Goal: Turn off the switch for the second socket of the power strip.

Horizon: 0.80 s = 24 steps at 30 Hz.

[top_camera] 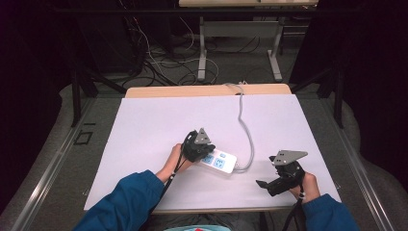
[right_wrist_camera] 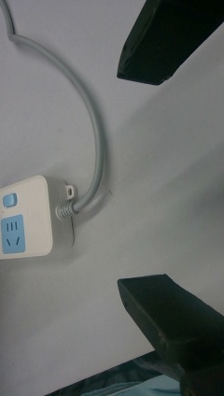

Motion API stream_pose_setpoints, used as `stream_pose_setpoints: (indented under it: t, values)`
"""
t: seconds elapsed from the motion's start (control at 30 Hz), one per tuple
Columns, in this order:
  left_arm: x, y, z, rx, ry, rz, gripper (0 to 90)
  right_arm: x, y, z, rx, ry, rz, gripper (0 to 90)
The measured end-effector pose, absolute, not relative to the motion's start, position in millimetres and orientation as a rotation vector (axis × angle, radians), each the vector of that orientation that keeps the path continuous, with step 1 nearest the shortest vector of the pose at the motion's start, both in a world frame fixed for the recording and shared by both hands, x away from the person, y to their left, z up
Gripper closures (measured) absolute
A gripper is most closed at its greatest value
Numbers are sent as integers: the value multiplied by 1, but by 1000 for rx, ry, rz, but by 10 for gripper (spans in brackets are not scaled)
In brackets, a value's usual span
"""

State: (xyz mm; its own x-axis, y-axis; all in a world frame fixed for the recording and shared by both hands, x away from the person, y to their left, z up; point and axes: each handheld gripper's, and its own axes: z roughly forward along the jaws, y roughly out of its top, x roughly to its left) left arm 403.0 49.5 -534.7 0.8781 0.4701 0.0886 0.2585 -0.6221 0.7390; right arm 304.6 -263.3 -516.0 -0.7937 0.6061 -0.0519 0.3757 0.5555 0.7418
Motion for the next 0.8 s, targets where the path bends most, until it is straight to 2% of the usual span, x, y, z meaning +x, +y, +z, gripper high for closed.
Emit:
stream_pose_setpoints:
  t: [0.5, 0.7, 0.8]
  values:
    - [404, 52, -530, 2245, 546, 344, 900, 305, -263, -516, 802, 2496, 1082, 10]
    - [407, 57, -521, 2205, 583, 370, 674, 305, -263, -516, 801, 2496, 1082, 10]
    - [409, 58, -518, 2216, 593, 375, 519, 305, -263, -516, 804, 2498, 1081, 10]
